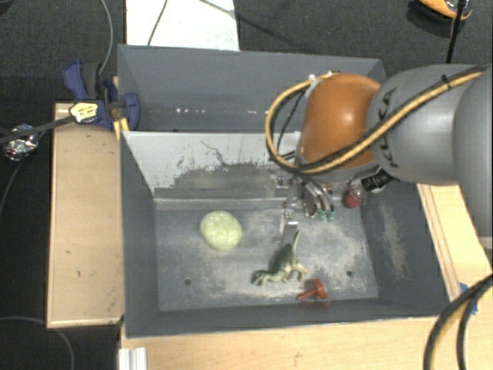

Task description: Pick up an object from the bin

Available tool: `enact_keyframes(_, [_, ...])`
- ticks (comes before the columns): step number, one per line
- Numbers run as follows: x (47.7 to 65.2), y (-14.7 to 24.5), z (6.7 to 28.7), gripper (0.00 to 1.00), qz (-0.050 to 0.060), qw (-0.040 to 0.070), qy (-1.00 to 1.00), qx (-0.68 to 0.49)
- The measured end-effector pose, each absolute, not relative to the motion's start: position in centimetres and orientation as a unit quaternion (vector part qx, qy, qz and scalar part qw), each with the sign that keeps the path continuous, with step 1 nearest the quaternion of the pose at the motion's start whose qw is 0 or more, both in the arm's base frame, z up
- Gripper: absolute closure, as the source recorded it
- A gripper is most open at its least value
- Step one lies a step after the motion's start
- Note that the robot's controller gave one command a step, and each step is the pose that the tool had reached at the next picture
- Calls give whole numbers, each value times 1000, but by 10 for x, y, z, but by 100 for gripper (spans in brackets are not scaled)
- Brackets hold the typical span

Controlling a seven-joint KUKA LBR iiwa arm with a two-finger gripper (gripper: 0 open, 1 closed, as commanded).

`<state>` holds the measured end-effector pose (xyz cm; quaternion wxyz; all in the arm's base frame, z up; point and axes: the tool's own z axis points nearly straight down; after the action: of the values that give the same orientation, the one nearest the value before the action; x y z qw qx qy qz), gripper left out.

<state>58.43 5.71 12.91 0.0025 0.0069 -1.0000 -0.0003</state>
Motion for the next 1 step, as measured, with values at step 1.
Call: enact_keyframes(1, [586, 57, 134, 0, -1, -1, -1000, 6])
